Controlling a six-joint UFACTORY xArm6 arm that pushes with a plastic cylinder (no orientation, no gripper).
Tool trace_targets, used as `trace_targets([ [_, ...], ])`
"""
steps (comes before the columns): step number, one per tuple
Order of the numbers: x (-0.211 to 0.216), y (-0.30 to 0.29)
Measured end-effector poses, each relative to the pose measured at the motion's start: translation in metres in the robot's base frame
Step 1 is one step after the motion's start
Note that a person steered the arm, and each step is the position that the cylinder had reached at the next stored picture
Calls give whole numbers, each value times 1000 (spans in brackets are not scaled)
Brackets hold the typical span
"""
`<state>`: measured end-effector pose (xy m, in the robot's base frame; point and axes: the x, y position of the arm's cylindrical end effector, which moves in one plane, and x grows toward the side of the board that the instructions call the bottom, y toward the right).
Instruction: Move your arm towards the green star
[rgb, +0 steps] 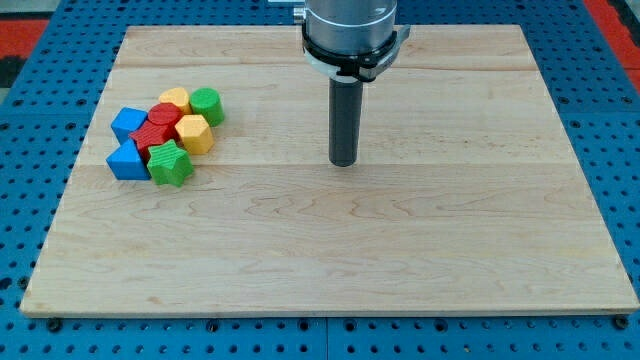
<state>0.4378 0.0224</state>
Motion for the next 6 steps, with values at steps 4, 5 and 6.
trace_targets([
  [4,37,-33],
  [5,56,-94],
  [6,56,-148],
])
